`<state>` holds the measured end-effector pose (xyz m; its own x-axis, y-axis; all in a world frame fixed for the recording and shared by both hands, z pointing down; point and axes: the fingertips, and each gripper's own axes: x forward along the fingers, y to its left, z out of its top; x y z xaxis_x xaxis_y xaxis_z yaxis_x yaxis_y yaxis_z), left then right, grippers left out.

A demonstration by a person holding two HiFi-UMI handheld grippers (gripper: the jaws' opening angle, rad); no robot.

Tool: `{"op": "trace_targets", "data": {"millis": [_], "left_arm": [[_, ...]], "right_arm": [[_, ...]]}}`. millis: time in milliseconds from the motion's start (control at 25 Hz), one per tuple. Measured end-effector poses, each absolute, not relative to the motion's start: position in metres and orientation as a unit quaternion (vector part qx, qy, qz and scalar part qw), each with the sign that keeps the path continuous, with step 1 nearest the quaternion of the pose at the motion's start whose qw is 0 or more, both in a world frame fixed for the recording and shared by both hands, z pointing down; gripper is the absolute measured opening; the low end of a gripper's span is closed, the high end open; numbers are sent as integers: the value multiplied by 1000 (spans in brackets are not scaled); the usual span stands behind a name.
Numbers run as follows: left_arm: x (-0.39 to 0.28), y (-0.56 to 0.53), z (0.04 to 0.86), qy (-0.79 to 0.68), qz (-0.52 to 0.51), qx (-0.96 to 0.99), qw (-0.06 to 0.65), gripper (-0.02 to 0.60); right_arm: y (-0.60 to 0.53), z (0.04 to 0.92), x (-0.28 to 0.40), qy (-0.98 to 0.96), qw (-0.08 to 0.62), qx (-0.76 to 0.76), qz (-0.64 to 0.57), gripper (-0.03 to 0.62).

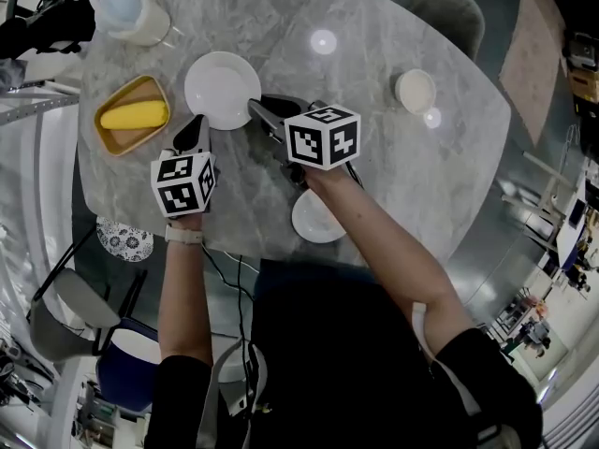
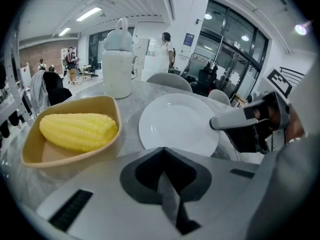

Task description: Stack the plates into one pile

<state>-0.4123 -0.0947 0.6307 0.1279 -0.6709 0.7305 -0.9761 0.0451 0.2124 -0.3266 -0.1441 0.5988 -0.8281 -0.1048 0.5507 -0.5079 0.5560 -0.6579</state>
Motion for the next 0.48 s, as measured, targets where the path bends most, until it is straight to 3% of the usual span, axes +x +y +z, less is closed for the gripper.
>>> {"op": "trace_targets", "data": {"millis": [480], "left_arm": [[-398,-77,616,-624,218,659,360,9]], "right_arm": [[-124,579,-311,-840,196,185,471,28]]}}
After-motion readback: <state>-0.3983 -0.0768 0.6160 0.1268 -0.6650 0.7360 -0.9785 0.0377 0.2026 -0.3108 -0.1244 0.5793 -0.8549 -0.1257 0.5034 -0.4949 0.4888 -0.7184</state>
